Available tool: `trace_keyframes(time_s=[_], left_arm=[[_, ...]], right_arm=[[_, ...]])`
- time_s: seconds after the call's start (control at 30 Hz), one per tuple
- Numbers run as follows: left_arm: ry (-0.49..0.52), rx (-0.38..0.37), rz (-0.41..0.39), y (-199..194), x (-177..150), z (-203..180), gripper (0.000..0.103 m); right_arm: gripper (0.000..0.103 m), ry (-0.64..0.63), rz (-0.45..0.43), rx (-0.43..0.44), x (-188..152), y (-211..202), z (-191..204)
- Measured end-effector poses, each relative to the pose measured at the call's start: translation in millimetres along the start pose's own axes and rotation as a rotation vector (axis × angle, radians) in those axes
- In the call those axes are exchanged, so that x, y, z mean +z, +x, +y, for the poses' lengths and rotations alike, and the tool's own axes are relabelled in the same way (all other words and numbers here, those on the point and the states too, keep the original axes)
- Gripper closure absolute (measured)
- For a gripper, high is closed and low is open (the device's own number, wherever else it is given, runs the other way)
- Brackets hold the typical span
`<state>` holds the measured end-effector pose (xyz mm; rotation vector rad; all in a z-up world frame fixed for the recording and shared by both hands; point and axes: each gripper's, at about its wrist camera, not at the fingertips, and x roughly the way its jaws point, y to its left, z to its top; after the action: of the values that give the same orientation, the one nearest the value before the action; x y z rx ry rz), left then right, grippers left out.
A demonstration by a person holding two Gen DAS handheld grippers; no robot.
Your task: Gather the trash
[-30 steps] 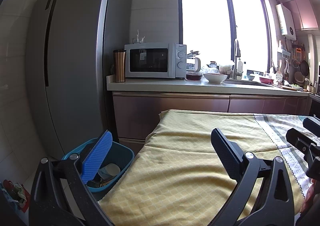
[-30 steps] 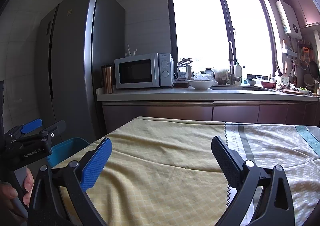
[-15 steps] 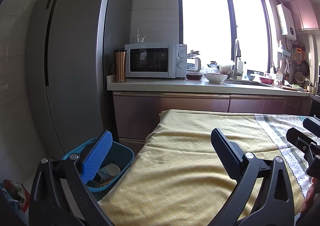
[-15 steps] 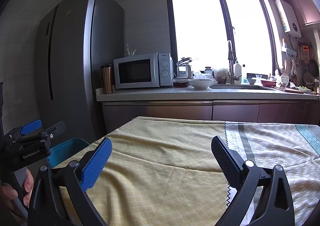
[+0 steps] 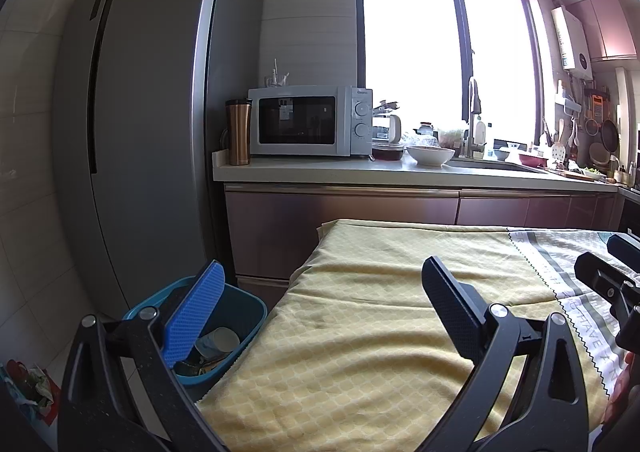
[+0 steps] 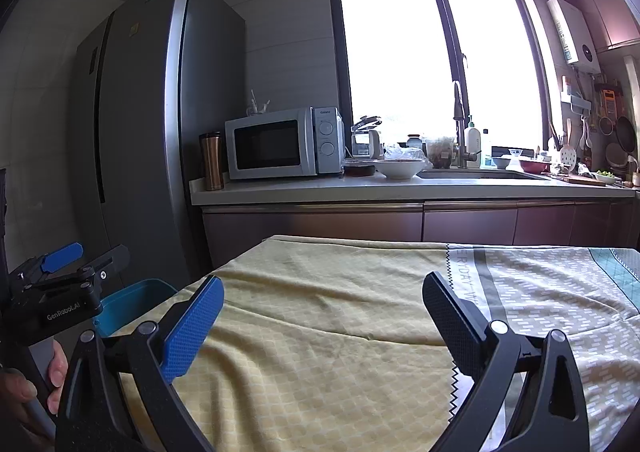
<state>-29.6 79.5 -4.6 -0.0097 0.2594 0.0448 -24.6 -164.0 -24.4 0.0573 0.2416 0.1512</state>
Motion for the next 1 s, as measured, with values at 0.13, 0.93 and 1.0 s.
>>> trace_keyframes(time_s=[0.13,0.93,1.0], left_arm=[[0.0,-0.001,0.0,0.2,0.4,-0.9,0.006],[0.006,0.001,0.003,3.9,-1.5,-3.8,0.006],[0.007,0.0,0.003,4.4,-1.7,-3.8,0.006]], right_arm=[[0.007,0.001,0.001,-0.001,-0.3,0.0,0.0],[0.007,0.016,0.0,-0.01,-1.6,-1.0,-0.4],[0.007,0.02,0.0,-0.01,-1.4,-0.4,-1.2]])
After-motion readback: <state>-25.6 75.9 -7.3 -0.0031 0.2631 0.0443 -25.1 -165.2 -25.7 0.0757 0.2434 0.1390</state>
